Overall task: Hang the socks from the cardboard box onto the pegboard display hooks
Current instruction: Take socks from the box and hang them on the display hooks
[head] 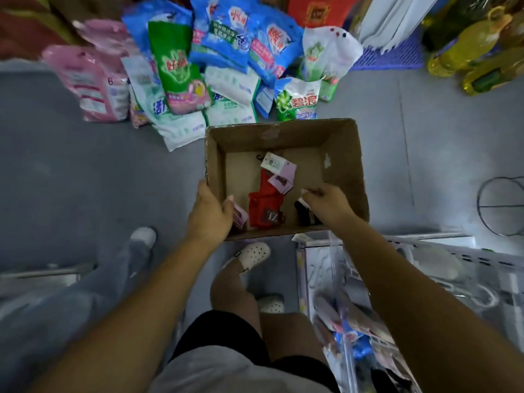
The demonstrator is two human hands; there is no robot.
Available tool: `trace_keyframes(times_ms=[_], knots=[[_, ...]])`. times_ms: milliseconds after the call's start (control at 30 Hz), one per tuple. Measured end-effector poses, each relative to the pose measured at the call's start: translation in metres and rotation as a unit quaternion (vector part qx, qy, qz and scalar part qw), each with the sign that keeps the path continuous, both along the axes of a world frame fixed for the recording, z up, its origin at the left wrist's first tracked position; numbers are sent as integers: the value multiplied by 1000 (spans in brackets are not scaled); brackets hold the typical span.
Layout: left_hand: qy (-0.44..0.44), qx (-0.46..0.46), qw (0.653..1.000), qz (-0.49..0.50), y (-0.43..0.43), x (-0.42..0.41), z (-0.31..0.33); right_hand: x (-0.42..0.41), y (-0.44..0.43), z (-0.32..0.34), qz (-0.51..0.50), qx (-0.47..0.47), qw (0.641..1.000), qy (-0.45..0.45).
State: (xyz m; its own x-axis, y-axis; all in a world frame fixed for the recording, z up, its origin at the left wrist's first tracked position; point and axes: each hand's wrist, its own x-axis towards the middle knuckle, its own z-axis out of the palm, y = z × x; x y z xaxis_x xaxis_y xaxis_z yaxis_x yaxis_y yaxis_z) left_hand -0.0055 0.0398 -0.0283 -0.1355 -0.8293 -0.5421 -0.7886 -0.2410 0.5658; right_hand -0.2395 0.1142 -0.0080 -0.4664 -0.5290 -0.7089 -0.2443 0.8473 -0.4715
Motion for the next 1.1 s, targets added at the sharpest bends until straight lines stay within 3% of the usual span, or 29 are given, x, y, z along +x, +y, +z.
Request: trace_keyframes(times_ms=[300, 500, 600, 667, 867, 1100], knots=[[4, -48, 998, 48, 10, -2, -46, 16, -46, -115, -96, 114, 978, -148], [-15, -69, 996, 49, 13, -4, -54, 44, -78, -190, -122, 181, 956, -197], [-24, -89, 994, 52, 15, -6, -55, 53, -78, -214, -76, 178, 966, -171], [-28, -96, 993, 55, 15, -7, -55, 54, -75, -222, -25, 179, 974, -136], [-15, -82, 995, 58, 13, -6, -56, 52, -72, -231, -14, 220, 966, -136], [16, -45, 997, 56, 9, -4, -50, 43, -55, -184, -144, 132, 953, -234]])
